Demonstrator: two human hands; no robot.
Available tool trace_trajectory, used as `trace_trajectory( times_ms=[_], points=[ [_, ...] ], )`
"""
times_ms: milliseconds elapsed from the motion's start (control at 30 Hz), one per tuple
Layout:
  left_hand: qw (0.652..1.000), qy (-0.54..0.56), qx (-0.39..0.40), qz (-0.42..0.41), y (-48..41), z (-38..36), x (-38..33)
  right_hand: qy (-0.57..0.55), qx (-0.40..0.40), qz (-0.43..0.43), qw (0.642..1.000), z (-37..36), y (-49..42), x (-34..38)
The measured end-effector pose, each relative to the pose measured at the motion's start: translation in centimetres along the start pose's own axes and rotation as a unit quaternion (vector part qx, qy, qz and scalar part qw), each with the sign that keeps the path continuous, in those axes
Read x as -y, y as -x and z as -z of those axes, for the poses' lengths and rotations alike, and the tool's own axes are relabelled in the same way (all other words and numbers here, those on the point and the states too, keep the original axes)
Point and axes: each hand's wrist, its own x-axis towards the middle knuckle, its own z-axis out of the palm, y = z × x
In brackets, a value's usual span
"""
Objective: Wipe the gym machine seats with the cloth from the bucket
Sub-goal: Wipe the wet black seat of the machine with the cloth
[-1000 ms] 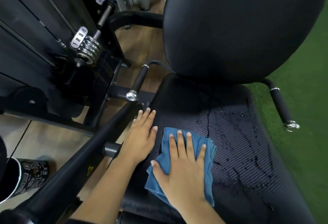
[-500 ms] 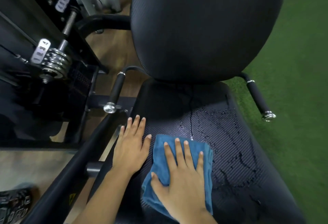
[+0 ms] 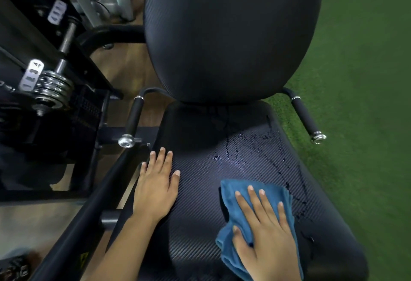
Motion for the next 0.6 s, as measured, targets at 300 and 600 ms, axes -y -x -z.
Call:
trace_trajectory(
  times_ms=[300,600],
  points=[
    [0.996,0.084,-0.038,-0.009,2.1,0.7,-2.3,0.023,0.055,-0.027,0.998,-0.5,-2.4,2.7],
    [0.996,0.083,-0.035,-0.006,5.7,0.5,-3.8,-0.018,-0.003,-0.028,0.999,1.5,1.3,-4.2]
  ],
)
